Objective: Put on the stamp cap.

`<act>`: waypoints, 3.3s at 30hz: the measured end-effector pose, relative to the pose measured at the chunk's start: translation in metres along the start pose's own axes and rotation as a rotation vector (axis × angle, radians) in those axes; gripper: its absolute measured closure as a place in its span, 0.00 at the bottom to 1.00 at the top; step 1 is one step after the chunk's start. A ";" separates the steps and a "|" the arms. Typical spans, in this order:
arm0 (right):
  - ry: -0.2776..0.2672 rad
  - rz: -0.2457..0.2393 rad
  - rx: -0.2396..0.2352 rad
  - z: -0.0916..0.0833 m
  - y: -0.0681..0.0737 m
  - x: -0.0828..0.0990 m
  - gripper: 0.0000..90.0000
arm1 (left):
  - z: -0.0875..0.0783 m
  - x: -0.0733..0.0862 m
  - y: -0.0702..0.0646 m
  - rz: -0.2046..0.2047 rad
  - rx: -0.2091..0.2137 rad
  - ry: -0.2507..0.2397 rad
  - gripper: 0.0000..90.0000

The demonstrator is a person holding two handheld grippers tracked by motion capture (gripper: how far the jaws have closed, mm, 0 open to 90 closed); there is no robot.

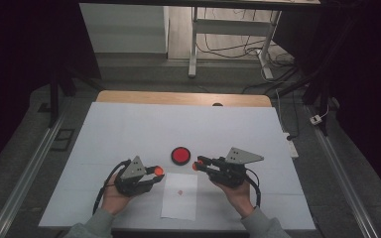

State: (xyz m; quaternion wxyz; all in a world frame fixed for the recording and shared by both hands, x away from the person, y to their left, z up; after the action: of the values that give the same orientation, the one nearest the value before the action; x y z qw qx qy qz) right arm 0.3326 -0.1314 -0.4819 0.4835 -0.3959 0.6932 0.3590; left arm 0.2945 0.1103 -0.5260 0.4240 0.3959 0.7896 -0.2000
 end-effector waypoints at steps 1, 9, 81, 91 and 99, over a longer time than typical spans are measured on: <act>0.000 0.000 -0.001 0.000 0.000 0.000 0.81 | 0.001 -0.001 0.000 0.002 0.004 0.000 0.72; -0.006 -0.001 -0.003 0.000 0.001 -0.002 0.81 | 0.009 -0.010 -0.005 0.013 0.018 -0.005 0.72; 0.026 -0.006 -0.057 0.014 0.013 0.005 0.81 | 0.061 -0.041 -0.037 0.074 0.110 0.012 0.72; 0.029 -0.005 -0.057 0.014 0.013 0.006 0.81 | 0.061 -0.041 -0.038 0.076 0.111 0.007 0.72; 0.034 -0.003 -0.057 0.015 0.013 0.007 0.81 | 0.059 -0.042 -0.038 0.077 0.112 0.002 0.72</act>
State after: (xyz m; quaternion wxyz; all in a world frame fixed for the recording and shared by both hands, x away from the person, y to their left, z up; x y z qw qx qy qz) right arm 0.3252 -0.1140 -0.4910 0.4608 -0.4164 0.6903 0.3713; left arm 0.3084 0.0294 -0.5251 0.4078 0.4494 0.7617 -0.2272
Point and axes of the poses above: each handheld gripper's, and its own axes: z roughly forward along the jaws, x roughly out of its underside, y roughly to its left, the point moved 5 cm from there along z, roughly forward along the jaws
